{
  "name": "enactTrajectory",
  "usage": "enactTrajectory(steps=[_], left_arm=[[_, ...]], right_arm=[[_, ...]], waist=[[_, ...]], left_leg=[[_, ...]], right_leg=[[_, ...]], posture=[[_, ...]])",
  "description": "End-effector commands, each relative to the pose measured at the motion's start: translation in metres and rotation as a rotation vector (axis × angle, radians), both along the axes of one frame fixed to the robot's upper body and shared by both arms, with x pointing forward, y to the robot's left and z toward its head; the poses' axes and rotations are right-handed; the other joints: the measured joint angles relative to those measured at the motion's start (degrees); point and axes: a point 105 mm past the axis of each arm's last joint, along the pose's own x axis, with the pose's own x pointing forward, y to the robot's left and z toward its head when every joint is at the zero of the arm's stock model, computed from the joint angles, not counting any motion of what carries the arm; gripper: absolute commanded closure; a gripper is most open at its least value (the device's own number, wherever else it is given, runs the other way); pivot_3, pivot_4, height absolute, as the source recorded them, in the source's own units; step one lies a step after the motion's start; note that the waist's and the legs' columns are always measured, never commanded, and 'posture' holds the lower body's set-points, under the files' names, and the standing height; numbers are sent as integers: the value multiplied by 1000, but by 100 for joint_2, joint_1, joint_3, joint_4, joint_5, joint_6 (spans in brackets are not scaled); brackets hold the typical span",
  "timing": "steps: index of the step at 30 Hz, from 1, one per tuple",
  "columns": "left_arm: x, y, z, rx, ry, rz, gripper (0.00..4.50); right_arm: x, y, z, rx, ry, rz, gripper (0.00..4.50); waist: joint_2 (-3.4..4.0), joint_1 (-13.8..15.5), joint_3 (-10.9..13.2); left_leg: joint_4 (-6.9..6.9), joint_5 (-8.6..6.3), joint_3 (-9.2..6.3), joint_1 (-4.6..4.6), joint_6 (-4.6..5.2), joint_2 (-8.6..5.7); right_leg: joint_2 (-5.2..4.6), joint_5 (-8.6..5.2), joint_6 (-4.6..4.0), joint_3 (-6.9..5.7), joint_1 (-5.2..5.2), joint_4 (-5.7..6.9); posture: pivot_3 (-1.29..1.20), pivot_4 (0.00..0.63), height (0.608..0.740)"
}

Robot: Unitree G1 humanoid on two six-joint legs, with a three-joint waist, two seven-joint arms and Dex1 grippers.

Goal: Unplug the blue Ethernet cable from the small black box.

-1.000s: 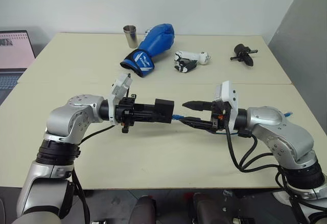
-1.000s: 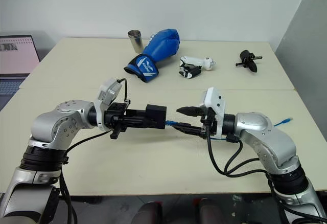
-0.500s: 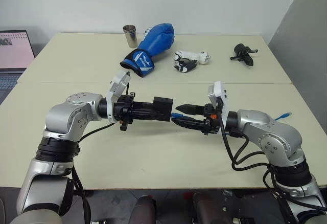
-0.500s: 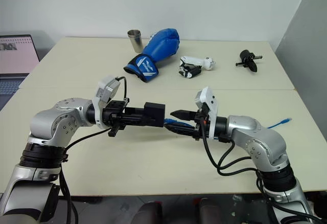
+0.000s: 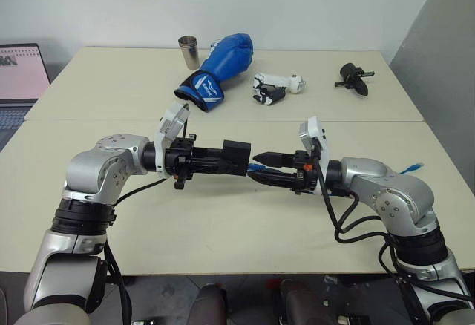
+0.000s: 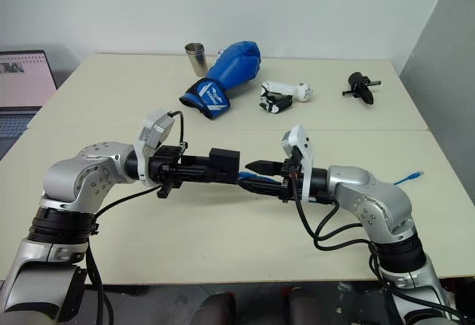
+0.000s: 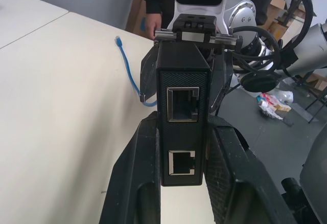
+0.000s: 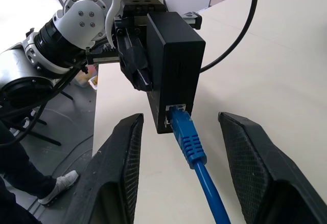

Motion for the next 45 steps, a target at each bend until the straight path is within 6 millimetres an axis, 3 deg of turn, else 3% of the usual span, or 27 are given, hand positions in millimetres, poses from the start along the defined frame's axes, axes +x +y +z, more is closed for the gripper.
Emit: enactTrajectory(steps=[1, 5, 8, 14, 17, 26, 31, 40, 42, 45], left_arm=[[-1, -1, 14, -17, -54, -3, 3730], [-1, -2, 14, -18, -55, -2, 3730], [-1, -3, 14, -18, -55, -3, 3730], [-4, -4, 12, -7, -55, -14, 3730], [-5, -5, 11, -3, -55, -21, 3730], [-12, -5, 9, 7, -44, -56, 3730], [-17, -1, 6, 31, -36, -71, 3730], [-21, 18, -2, 94, -37, -30, 3730], [-18, 20, -5, 98, -36, -1, 3730], [-8, 24, -11, 90, -31, 83, 3730]], right_arm=[[-3, 1, 11, 6, -54, 26, 2032], [-4, 2, 11, -3, -67, 27, 2032], [-3, 2, 11, 1, -68, 27, 2514], [-4, 3, 12, 5, -64, 33, 3969], [-6, 3, 10, -2, -56, 46, 4408], [-10, 2, 9, 0, -20, 80, 4410], [-10, -9, 7, -6, 38, 87, 4411], [-6, -53, -10, -101, 128, 17, 4419], [3, -61, -12, -103, 110, -49, 4419], [41, -79, -18, -127, 8, -286, 4419]], waist=[[0, 0, 0], [0, 0, 0], [0, 0, 0], [0, 0, 0], [0, 0, 0], [0, 0, 0], [0, 0, 0], [0, 2, 1], [0, 2, 1], [-1, -7, 1]], left_leg=[[0, 0, 0, 0, 0, 0], [-1, 0, 0, 0, 0, 0], [-1, 0, 0, 0, 0, 0], [-2, 0, 0, 0, 0, 0], [-2, 0, 0, 0, 0, 0], [-5, 0, 0, 0, 0, 0], [-6, 0, 0, 0, 0, 0], [-10, 0, 2, 1, 1, 0], [-10, 0, 2, 1, 1, 0], [-9, 0, 4, 1, 1, 0]], right_leg=[[0, 0, 0, 0, 0, 0], [0, -1, 1, 0, 0, -1], [0, -1, 2, 0, 0, -1], [0, -1, 2, 0, 0, -1], [0, -1, 2, 0, -1, -1], [0, -1, 2, 1, -1, -2], [0, -1, 1, 1, -1, -3], [0, -12, 20, 1, -2, -6], [1, -15, 25, 2, -2, -6], [1, -15, 27, 4, -1, -5]], posture=[[0, 150, 740], [0, 150, 740], [0, 150, 740], [0, 150, 740], [0, 150, 740], [0, 150, 740], [0, 150, 740], [0, 150, 740], [0, 150, 740], [0, 150, 740]])
